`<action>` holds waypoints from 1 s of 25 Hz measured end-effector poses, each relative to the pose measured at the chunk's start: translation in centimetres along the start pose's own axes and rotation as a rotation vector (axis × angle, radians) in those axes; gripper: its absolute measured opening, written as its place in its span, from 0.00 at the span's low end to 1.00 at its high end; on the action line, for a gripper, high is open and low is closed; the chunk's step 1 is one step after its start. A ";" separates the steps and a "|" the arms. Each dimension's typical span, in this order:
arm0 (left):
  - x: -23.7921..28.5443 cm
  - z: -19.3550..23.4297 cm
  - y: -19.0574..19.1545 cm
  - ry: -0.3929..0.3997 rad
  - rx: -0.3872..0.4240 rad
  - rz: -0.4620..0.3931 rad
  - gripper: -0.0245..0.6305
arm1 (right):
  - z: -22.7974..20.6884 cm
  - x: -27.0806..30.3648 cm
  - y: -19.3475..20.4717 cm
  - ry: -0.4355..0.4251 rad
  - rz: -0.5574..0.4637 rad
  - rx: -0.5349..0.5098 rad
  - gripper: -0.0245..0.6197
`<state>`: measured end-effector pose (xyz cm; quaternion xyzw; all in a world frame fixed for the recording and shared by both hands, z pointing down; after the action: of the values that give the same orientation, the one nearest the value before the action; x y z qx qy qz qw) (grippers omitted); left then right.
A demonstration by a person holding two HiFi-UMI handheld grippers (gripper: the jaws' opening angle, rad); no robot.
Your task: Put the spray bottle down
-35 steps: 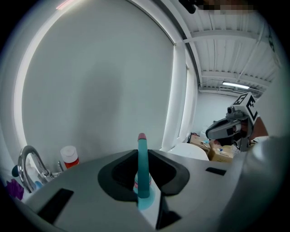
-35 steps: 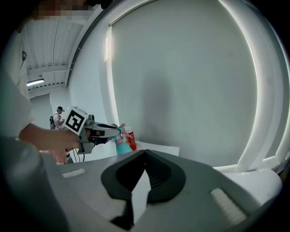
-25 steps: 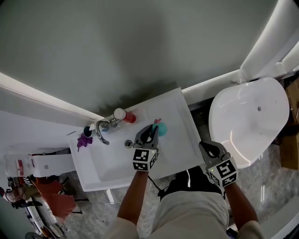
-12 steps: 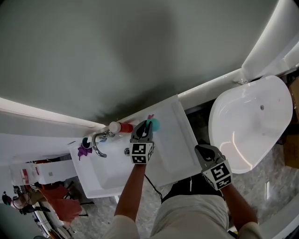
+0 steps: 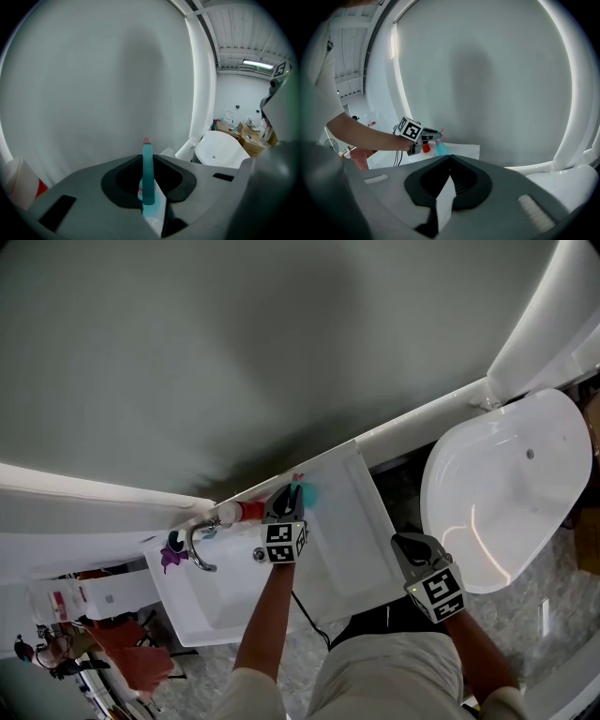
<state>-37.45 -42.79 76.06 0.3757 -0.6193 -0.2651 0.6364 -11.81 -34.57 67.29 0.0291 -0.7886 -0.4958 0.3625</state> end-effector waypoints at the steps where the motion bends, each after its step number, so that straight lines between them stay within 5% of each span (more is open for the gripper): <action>1: 0.2 0.2 0.1 -0.005 -0.007 -0.002 0.14 | -0.2 0.2 0.0 0.001 0.002 0.003 0.05; 7: 0.5 0.7 0.1 -0.028 -0.006 -0.020 0.16 | -0.5 1.2 -0.4 -0.008 0.006 0.007 0.05; 19: 0.0 0.4 -0.1 0.019 0.010 -0.009 0.37 | 0.8 1.8 -1.4 -0.023 0.002 -0.012 0.05; 25: -3.2 0.4 -1.9 0.028 0.012 -0.064 0.38 | 1.9 1.5 -1.3 -0.016 0.003 -0.017 0.05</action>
<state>-37.92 -41.36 72.66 0.4029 -0.5996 -0.2766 0.6338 -14.42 -34.42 66.55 0.0211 -0.7873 -0.5021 0.3573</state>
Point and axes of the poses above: the fingertips, and each gripper's own axes: x forward along the fingers, z to its left, y out of its underside, the point moved 1 cm from there along -x, backward along the fingers, and after that the axes turned 2 degrees about z, right-handed, at the moved point
